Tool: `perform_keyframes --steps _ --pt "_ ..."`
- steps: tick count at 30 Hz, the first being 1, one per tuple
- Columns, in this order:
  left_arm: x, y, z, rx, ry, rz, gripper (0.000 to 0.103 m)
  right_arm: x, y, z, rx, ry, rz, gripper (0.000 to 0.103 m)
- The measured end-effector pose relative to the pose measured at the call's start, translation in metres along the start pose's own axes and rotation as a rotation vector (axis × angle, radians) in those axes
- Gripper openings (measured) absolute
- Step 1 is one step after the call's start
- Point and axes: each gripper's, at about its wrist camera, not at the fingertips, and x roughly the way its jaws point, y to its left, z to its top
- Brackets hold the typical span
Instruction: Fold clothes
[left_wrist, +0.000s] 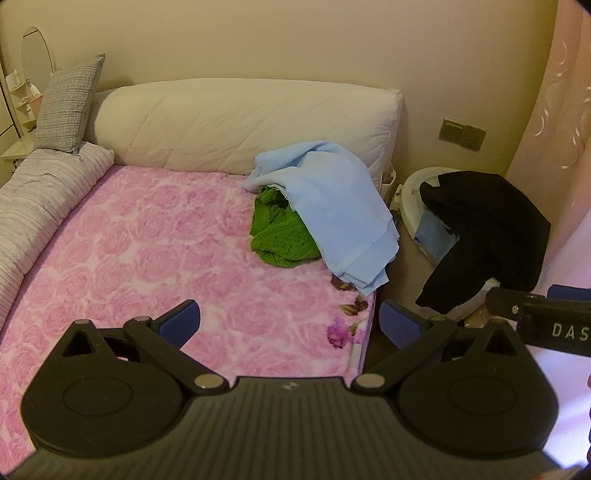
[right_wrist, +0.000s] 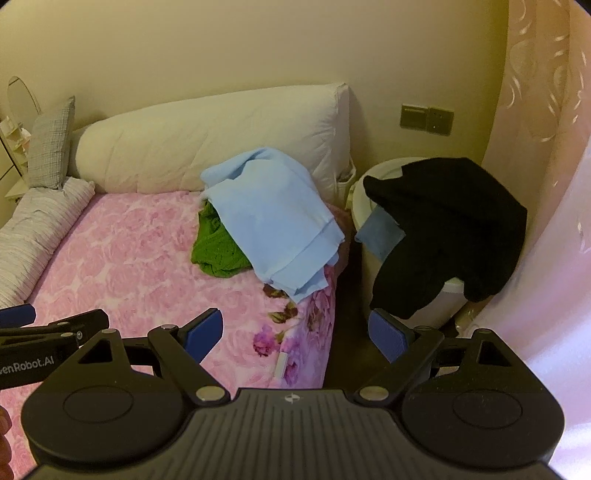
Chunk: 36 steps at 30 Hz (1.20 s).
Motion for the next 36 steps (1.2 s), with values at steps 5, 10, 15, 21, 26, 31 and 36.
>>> perform_keyframes --steps 5,10,15,21,26,31,36 --pt "0.005 0.006 0.003 -0.004 0.000 -0.018 0.102 0.005 0.009 0.007 -0.004 0.005 -0.016 0.089" --pt "0.014 0.009 0.012 -0.007 0.008 -0.042 0.102 0.007 0.012 0.011 -0.008 0.002 -0.029 0.089" --pt "0.021 0.010 0.019 0.000 0.014 -0.058 0.102 0.010 0.012 0.014 -0.004 -0.001 -0.041 0.089" --pt "0.027 0.015 0.023 0.001 0.018 -0.068 0.102 0.012 0.013 0.019 -0.001 -0.010 -0.035 0.089" --pt "0.032 0.023 0.025 -0.013 0.030 -0.071 0.102 0.018 0.017 0.026 -0.006 -0.004 -0.031 0.089" --pt "0.038 0.032 0.027 -0.036 0.037 -0.066 0.102 0.027 0.023 0.033 -0.023 0.004 -0.028 0.089" --pt "0.044 0.036 0.032 -0.057 0.038 -0.068 0.102 0.033 0.030 0.040 -0.051 0.005 -0.022 0.089"
